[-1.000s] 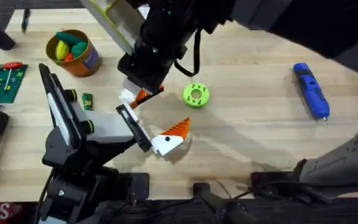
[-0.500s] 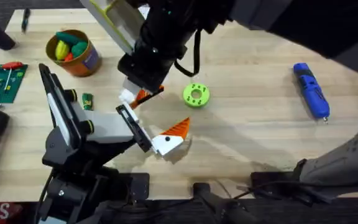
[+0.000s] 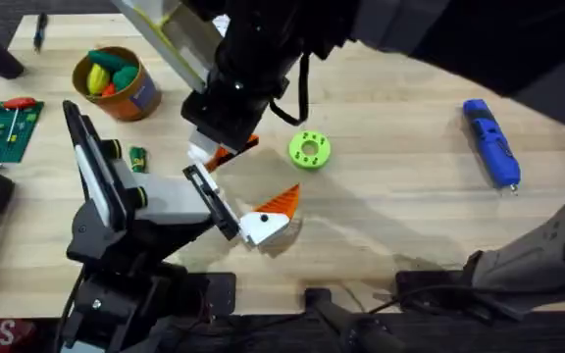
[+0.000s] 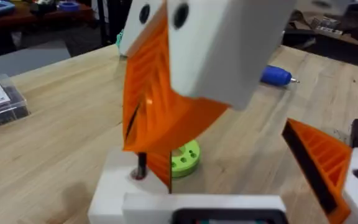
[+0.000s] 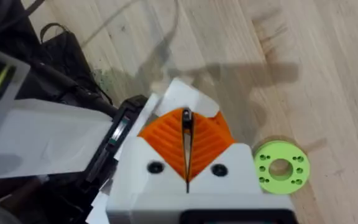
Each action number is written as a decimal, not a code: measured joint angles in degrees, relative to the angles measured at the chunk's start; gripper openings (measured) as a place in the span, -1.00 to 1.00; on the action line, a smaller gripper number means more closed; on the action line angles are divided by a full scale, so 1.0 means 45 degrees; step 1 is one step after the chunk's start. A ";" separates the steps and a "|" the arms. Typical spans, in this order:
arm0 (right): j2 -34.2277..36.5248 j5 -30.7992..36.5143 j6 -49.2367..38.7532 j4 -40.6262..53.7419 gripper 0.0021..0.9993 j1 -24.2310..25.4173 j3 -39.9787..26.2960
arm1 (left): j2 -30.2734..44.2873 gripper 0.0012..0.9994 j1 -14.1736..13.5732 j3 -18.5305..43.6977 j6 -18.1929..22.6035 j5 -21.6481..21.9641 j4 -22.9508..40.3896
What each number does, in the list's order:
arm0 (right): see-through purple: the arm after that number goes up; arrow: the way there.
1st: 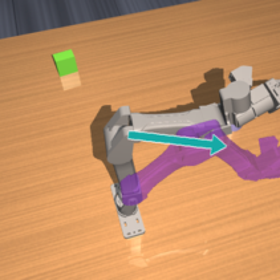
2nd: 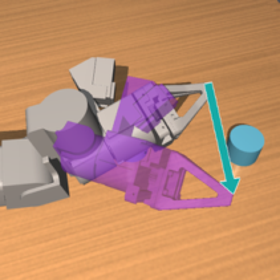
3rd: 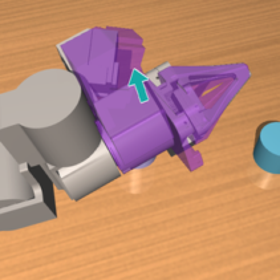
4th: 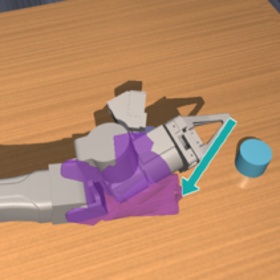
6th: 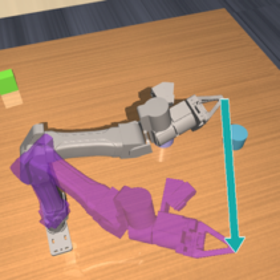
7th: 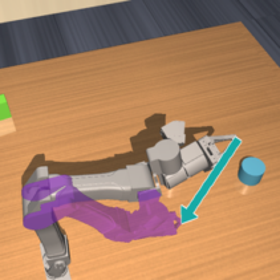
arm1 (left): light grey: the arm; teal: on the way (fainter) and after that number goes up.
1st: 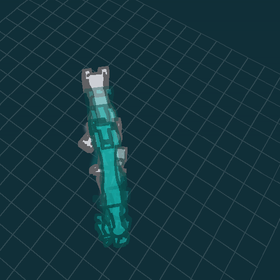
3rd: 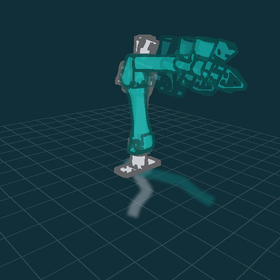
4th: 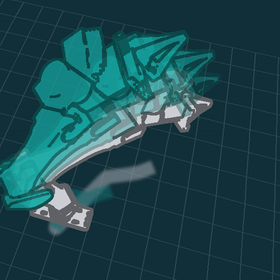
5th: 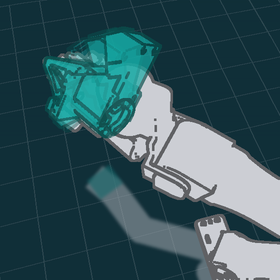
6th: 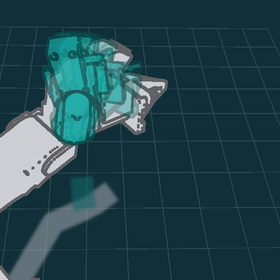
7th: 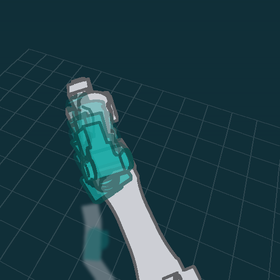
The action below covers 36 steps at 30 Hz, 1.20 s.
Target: Pick up the gripper from the table and insert it into the empty holder that is missing its gripper. Then pick up a screw, insert it into the mounting hole, and use the screwdriver to tighten it. Finally, clean up the table by picking up the vegetable and placing it into the bucket.
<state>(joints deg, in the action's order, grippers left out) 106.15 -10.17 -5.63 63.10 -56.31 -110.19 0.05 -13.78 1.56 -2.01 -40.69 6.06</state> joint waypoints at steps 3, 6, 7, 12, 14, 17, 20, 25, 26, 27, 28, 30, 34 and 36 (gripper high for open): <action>0.0025 -0.0032 0.0000 -0.0032 -0.99 -0.0019 0.0000 | -0.0001 0.97 0.0000 0.0000 -0.0012 0.0000 0.0001; 0.0025 -0.0035 -0.0001 -0.0041 -0.99 -0.0034 0.0000 | 0.0000 0.97 0.0000 0.0000 -0.0012 -0.0005 -0.0004; 0.0025 -0.0035 0.0000 -0.0046 -0.99 -0.0035 0.0000 | 0.0000 0.97 0.0000 0.0000 -0.0007 -0.0005 -0.0004; 0.0025 -0.0039 0.0000 -0.0105 -0.99 -0.0035 0.0000 | 0.0000 0.97 0.0000 0.0000 -0.0002 -0.0005 -0.0004; 0.0039 -0.0039 0.0000 -0.0153 -0.99 -0.0035 0.0000 | 0.0000 0.97 0.0000 0.0000 0.0003 -0.0005 -0.0004; 0.0123 -0.0043 0.0000 -0.0328 -0.99 -0.0035 0.0000 | 0.0000 0.97 0.0000 0.0000 0.0007 -0.0005 -0.0008; 0.0262 -0.0043 0.0000 -0.0318 -0.99 -0.0043 0.0000 | 0.0000 0.97 0.0000 0.0000 0.0048 -0.0005 -0.0014; 0.0345 -0.0044 0.0000 -0.0309 -0.99 -0.0059 0.0000 | 0.0000 0.97 0.0000 0.0000 0.0065 -0.0005 -0.0014; 0.0345 -0.0041 0.0000 -0.0305 -0.99 -0.0059 0.0000 | 0.0000 0.97 0.0000 0.0000 0.0066 -0.0005 -0.0014; 0.0345 -0.0043 0.0000 -0.0304 -0.99 -0.0059 0.0000 | 0.0000 0.97 0.0000 0.0000 0.0066 -0.0005 -0.0014; 0.0345 -0.0044 0.0000 -0.0304 -0.99 -0.0059 0.0000 | 0.0000 0.97 0.0000 0.0000 0.0066 -0.0005 -0.0014; 0.0345 -0.0041 0.0000 -0.0304 -0.99 -0.0059 0.0000 | -0.0001 0.97 0.0000 0.0000 0.0066 -0.0005 -0.0014; 0.0345 -0.0041 0.0000 -0.0304 -0.99 -0.0059 0.0000 | 0.0000 0.97 0.0000 0.0000 0.0066 -0.0005 -0.0014; 0.0345 -0.0044 0.0000 -0.0304 -0.99 -0.0059 0.0000 | -0.0003 0.97 0.0000 0.0000 0.0066 -0.0005 -0.0014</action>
<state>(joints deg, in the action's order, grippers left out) 107.70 -10.37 -5.63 61.73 -56.58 -110.19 0.04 -13.78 1.56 -1.72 -40.71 6.00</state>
